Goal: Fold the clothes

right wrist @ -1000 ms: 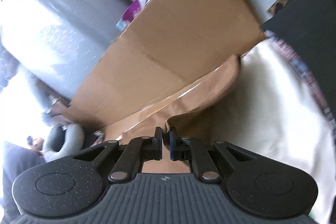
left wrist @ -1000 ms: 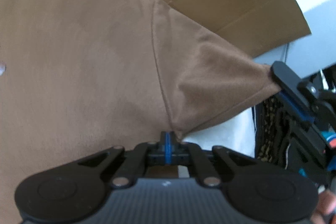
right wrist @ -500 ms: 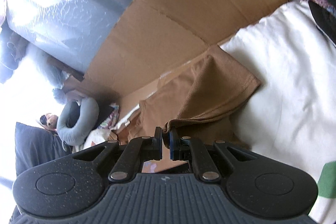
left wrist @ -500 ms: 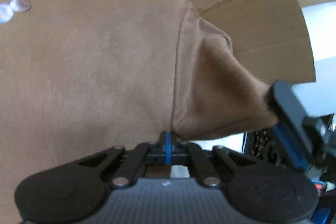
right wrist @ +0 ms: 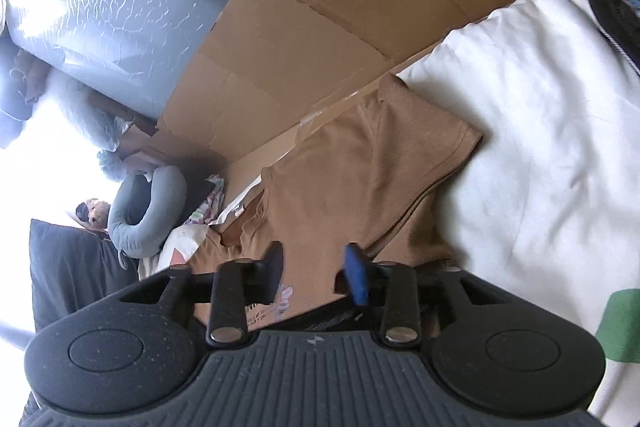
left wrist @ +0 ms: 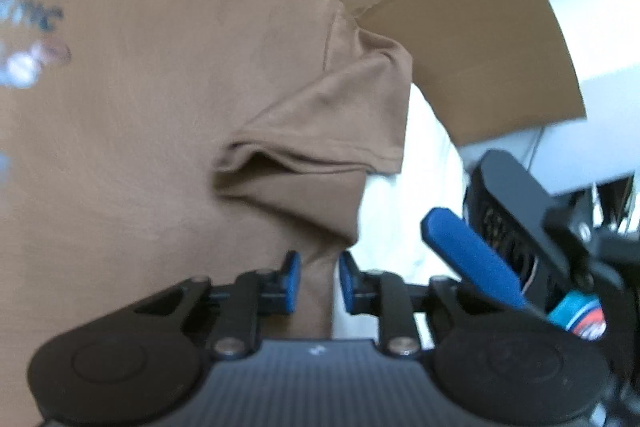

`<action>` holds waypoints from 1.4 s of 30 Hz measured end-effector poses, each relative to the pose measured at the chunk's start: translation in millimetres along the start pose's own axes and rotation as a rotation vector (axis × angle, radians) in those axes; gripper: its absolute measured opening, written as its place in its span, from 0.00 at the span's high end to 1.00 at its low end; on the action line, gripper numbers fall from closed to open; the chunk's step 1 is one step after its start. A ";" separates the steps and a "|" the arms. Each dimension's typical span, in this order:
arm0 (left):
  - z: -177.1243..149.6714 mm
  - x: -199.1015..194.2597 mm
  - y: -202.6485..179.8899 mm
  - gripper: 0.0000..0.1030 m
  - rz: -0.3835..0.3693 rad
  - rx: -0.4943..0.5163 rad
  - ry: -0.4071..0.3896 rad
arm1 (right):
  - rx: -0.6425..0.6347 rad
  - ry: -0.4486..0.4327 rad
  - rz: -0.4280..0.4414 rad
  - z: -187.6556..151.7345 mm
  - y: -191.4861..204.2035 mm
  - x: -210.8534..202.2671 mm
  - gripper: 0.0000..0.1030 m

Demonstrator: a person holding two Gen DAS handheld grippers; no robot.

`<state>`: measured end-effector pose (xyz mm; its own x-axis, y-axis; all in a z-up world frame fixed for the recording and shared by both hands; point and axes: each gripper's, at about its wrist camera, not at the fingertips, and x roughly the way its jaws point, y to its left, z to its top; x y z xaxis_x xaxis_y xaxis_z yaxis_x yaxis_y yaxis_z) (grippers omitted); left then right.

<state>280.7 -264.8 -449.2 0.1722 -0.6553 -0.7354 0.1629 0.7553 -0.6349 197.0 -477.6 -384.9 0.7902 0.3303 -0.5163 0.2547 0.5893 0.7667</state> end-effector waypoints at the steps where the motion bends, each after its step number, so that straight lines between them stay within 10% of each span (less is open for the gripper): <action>1: -0.4 -5.0 -2.6 0.75 0.023 0.028 0.000 | 0.001 -0.005 -0.004 -0.1 -1.9 -2.4 0.64; 16: 35.6 -46.1 -6.3 0.59 0.235 0.344 -0.101 | -0.200 0.030 -0.237 -13.5 -19.7 1.5 0.64; 20: 38.4 -40.3 -6.0 0.62 0.242 0.385 -0.099 | -0.254 0.056 -0.283 -18.4 -20.5 11.6 0.64; 26: 36.6 -31.5 -8.1 0.91 0.218 0.418 -0.075 | -0.327 0.085 -0.348 -23.1 -20.4 29.6 0.64; 42: 26.3 -72.4 -28.4 0.95 0.199 0.413 -0.160 | -0.432 0.101 -0.433 -25.7 -18.9 41.9 0.82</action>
<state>289.1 -239.1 -371.7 0.3810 -0.5168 -0.7667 0.4781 0.8199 -0.3151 211.0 -456.0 -430.8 0.6033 0.0502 -0.7959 0.2751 0.9237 0.2668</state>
